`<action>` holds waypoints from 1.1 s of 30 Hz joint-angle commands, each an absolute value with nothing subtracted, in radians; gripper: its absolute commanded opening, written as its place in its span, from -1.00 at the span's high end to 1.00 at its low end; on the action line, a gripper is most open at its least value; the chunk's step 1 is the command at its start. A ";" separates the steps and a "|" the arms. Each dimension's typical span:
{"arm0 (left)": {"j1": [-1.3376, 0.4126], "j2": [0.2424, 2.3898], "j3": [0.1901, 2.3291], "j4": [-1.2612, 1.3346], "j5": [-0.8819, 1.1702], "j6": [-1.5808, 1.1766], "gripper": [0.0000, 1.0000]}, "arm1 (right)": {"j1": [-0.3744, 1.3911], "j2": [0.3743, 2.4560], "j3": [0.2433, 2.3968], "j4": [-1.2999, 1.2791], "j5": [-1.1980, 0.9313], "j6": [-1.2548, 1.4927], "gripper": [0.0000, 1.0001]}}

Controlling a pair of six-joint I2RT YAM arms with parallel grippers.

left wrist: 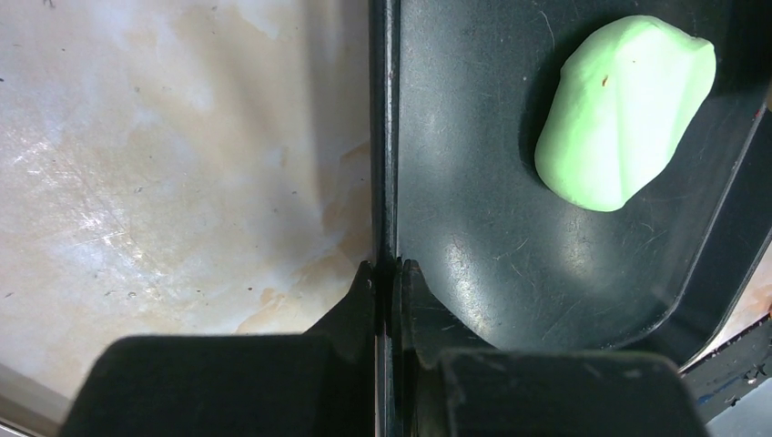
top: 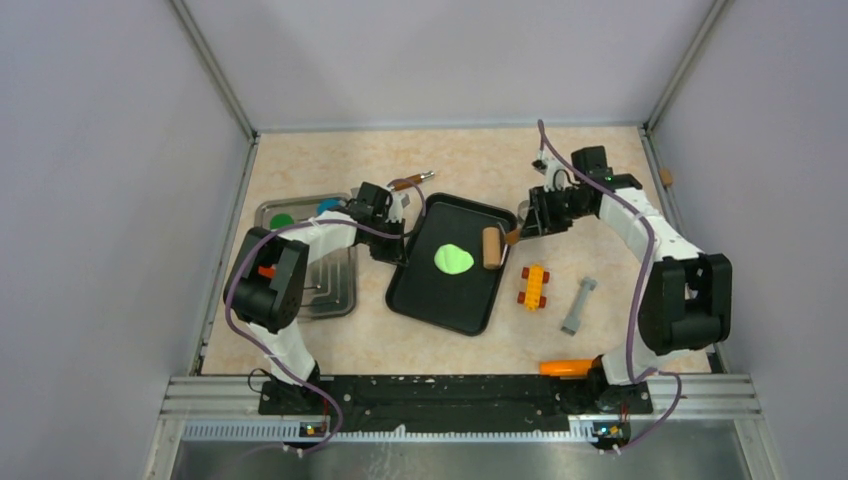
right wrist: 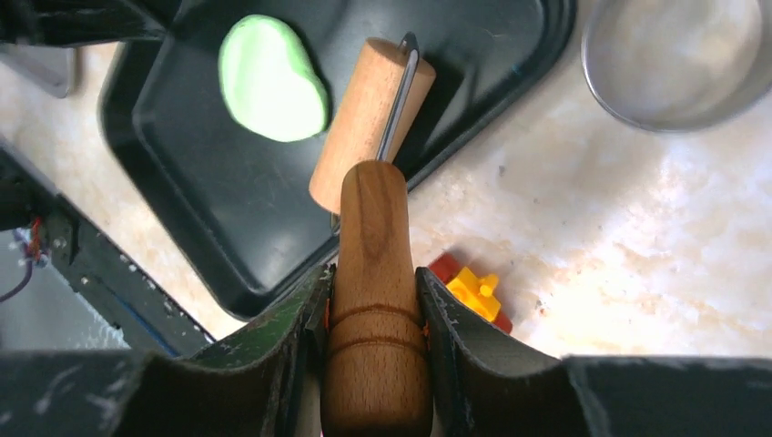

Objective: Roll out the dumpling wrappers from the dough

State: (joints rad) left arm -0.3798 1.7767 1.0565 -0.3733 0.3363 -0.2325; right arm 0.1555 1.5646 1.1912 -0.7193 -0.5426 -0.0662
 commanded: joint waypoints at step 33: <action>-0.409 1.784 1.177 -0.499 0.546 -0.009 1.00 | 0.283 1.657 1.266 -0.714 -0.824 -0.261 1.00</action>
State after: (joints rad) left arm -0.4004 1.8595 1.1725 -0.5240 0.5030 -0.0048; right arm 0.2749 1.6291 1.2675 -0.7856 -0.8421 -0.2436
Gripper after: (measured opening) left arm 0.050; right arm 0.347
